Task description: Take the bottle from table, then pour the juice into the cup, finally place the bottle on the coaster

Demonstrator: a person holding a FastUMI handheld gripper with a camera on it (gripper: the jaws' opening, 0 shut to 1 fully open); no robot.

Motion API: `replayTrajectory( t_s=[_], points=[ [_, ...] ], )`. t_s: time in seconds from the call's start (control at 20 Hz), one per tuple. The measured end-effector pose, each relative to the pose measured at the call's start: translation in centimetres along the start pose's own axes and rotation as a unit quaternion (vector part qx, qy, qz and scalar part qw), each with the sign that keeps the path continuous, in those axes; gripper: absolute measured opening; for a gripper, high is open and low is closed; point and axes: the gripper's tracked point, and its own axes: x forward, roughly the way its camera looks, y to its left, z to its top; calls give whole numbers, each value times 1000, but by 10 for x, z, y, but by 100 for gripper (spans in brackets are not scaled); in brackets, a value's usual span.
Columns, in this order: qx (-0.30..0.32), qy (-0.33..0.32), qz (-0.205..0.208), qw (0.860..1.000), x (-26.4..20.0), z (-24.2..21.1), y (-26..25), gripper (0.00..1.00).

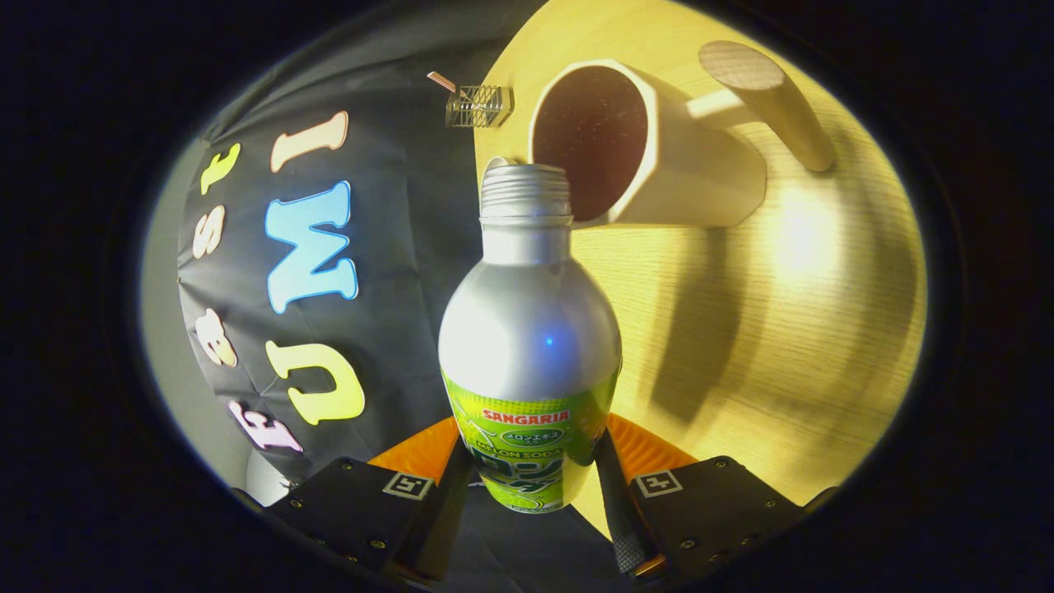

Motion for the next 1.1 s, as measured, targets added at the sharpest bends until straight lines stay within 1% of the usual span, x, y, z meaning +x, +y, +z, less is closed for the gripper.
replayTrajectory(
  t_s=[0.15, 1.1],
  points=[
    [15, 6, -9, 1000, -1, -4, -1, 74],
    [81, 22, -17, 996, -1, -6, 6, 74]
  ],
)
